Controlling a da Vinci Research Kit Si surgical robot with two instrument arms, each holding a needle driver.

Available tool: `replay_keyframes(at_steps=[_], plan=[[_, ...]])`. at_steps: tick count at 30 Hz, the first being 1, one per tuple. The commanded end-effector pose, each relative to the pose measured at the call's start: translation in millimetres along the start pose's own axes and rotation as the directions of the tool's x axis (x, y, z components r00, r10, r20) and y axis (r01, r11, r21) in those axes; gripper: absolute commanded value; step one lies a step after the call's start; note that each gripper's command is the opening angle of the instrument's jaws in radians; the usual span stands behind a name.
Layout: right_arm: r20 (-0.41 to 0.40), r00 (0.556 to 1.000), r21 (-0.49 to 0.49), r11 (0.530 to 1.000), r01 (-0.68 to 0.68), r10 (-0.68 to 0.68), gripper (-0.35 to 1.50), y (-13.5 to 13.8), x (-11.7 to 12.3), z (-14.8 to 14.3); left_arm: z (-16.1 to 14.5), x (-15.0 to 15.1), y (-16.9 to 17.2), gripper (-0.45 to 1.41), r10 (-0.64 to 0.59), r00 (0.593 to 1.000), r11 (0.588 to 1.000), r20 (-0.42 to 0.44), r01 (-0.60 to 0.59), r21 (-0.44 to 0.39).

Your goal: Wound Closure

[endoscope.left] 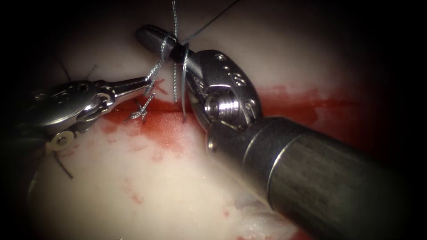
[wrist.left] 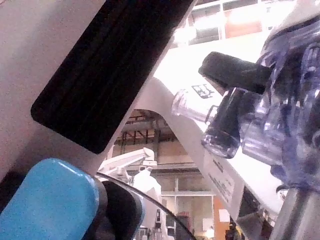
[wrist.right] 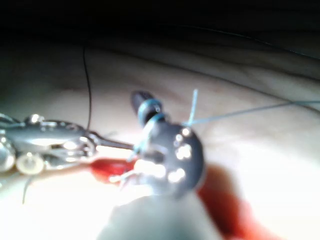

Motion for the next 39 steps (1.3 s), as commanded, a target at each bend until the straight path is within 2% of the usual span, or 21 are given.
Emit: replay_keyframes(at_steps=[1, 13, 22, 28, 29, 31, 39], plan=[[-0.002, 1.0, -0.003, 1.0, 0.007, -0.007, -0.35, 0.1, 0.0, 1.1, 0.7, -1.1, 0.3, -0.45, 0.005, 1.0, 1.0, 0.007, -0.005, 0.002], [0.061, 0.991, -0.131, 0.984, 0.123, -0.116, -0.35, 0.3, -1.2, 0.6, -0.5, -3.2, 0.3, -0.45, 0.111, 0.994, 0.986, -0.008, -0.111, -0.126], [0.057, 0.991, -0.148, 0.98, 0.131, -0.124, -0.35, 0.6, -1.6, 0.5, -0.8, -3.7, 0.5, -0.45, 0.131, 0.991, 0.972, -0.016, -0.131, -0.195], [0.074, 0.99, -0.158, 0.978, 0.134, -0.124, -0.35, 0.7, -1.6, 0.6, -0.6, -3.6, 0.0, -0.45, 0.147, 0.989, 0.98, -0.027, -0.15, -0.135], [0.079, 0.989, -0.161, 0.978, 0.135, -0.124, -0.25, 0.8, -1.6, 0.6, -0.5, -3.5, -0.2, -0.45, 0.147, 0.989, 0.983, -0.029, -0.15, -0.105], [0.079, 0.989, -0.162, 0.978, 0.135, -0.124, -0.21, 0.8, -1.6, 0.6, -0.3, -3.3, -0.8, -0.45, 0.15, 0.988, 0.988, -0.035, -0.151, -0.042], [0.093, 0.987, -0.169, 0.975, 0.143, -0.128, 0.09, 1.1, -1.9, 0.5, -0.7, -3.5, -2.5, -0.45, 0.149, 0.988, 0.988, -0.049, -0.15, -0.027]])
